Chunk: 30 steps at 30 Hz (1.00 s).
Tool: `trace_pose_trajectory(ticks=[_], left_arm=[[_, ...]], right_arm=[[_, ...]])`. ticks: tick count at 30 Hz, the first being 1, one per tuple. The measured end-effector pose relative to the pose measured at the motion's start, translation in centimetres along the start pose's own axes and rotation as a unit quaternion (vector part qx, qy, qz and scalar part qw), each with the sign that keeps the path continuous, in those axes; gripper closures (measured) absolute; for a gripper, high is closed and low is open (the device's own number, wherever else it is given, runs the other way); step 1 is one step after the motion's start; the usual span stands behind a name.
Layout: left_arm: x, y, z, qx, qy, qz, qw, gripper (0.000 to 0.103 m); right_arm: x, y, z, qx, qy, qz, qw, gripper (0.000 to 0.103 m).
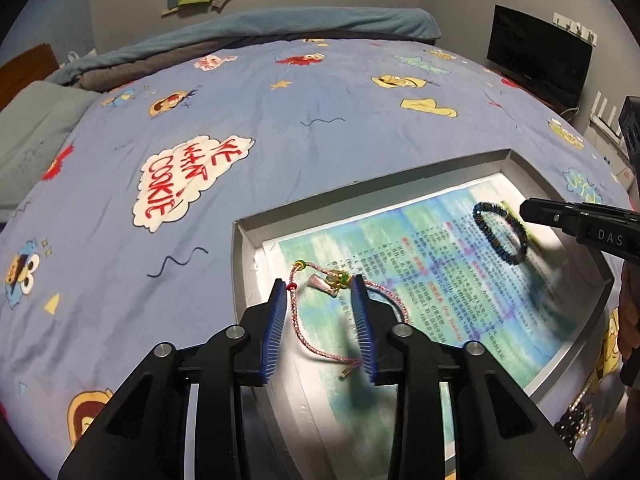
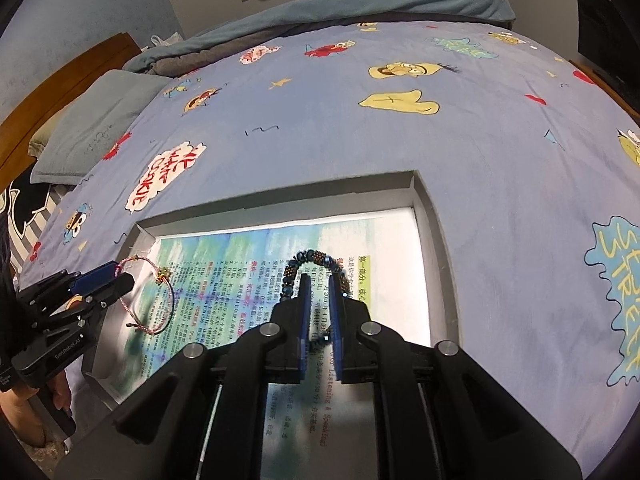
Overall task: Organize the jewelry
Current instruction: 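Withdraw both open tools from the box back to the jewelry pile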
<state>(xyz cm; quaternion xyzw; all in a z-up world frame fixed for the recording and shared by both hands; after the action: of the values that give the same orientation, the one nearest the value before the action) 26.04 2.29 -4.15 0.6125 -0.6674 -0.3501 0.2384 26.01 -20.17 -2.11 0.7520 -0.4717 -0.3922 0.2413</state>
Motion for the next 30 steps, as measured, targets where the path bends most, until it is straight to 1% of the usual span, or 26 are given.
trace_pose_trajectory(ticks=[1, 2, 3, 4, 5, 6, 7, 9, 10, 11, 12, 13, 15, 17, 19, 21, 25, 27, 30], left_arm=[[0.0, 0.2, 0.0, 0.003, 0.003, 0.001, 1.0000, 0.056], [0.0, 0.5, -0.1, 0.009, 0.007, 0.002, 0.9999, 0.052], [0.0, 0.7, -0.1, 0.012, 0.009, 0.001, 0.9999, 0.045], [0.0, 1.0, -0.2, 0.018, 0.010, 0.001, 0.9998, 0.041], [0.0, 1.4, -0.3, 0.023, 0.011, 0.000, 0.9997, 0.039], [-0.1, 1.9, -0.4, 0.031, 0.014, -0.003, 0.9994, 0.034], [-0.1, 2.3, -0.4, 0.036, 0.018, -0.002, 0.9992, 0.029], [-0.3, 3.3, -0.3, 0.047, 0.028, 0.002, 0.9985, 0.025], [-0.4, 3.8, -0.2, 0.051, 0.034, 0.006, 0.9981, 0.024], [-0.6, 4.5, 0.0, 0.056, 0.042, 0.008, 0.9975, 0.023], [-0.7, 5.0, 0.1, 0.059, 0.046, 0.009, 0.9971, 0.020], [-0.8, 5.5, 0.3, 0.064, 0.049, 0.009, 0.9967, 0.017], [-1.0, 6.8, 0.7, 0.074, 0.051, 0.004, 0.9960, 0.014], [-1.1, 7.6, 1.2, 0.078, 0.051, 0.001, 0.9956, 0.013], [-1.3, 8.7, 1.8, 0.083, 0.051, -0.012, 0.9952, 0.012], [-1.4, 9.8, 2.5, 0.091, 0.044, -0.023, 0.9946, 0.011], [-1.8, 11.4, 4.0, 0.096, 0.035, -0.043, 0.9938, 0.010], [-2.0, 12.1, 4.8, 0.097, 0.037, -0.041, 0.9937, 0.010], [-2.1, 13.1, 5.8, 0.100, 0.040, -0.038, 0.9934, 0.010]], right_arm=[[0.0, 0.3, 0.0, 0.003, -0.001, -0.001, 1.000, 0.080], [0.0, 0.6, -0.1, 0.009, -0.003, -0.003, 1.000, 0.075], [0.0, 1.0, -0.1, 0.013, -0.004, -0.006, 1.000, 0.074], [0.0, 1.4, -0.2, 0.016, -0.005, -0.007, 1.000, 0.074], [0.0, 1.7, -0.2, 0.019, -0.006, -0.008, 1.000, 0.071], [0.0, 2.3, -0.2, 0.024, -0.007, -0.011, 1.000, 0.064], [0.1, 2.8, -0.2, 0.028, -0.008, -0.012, 0.999, 0.059], [0.0, 4.5, -0.1, 0.047, -0.014, -0.023, 0.999, 0.039], [0.0, 5.4, 0.1, 0.058, -0.017, -0.030, 0.998, 0.035], [-0.1, 6.2, 0.2, 0.066, -0.018, -0.034, 0.997, 0.027], [-0.1, 7.0, 0.4, 0.074, -0.018, -0.036, 0.996, 0.023], [-0.2, 7.6, 0.5, 0.080, -0.017, -0.036, 0.996, 0.021], [-0.3, 8.9, 1.0, 0.090, -0.015, -0.033, 0.995, 0.012], [-0.3, 10.1, 1.4, 0.098, -0.014, -0.025, 0.995, 0.010], [-0.4, 11.0, 1.7, 0.103, -0.012, -0.015, 0.994, 0.009], [-0.6, 12.0, 2.2, 0.113, -0.002, 0.004, 0.994, 0.005], [-1.2, 13.6, 3.4, 0.128, 0.030, 0.032, 0.991, 0.005], [-1.5, 14.3, 4.1, 0.134, 0.044, 0.046, 0.989, 0.005], [-1.4, 14.8, 5.3, 0.138, 0.047, 0.051, 0.988, 0.005]])
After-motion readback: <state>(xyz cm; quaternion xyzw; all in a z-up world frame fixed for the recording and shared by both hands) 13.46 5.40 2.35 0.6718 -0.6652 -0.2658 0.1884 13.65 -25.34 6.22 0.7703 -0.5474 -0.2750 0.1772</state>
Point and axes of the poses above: each gripper's, at about its wrist camera, not at the fingertips, and y roughly against the way its jaws point, x to its right, z to its underside, the point moved 5 cm from there along -y, roughly the way its jaws point, and after that the axes turned 9 degrees about -z, right-handed, at the moved point
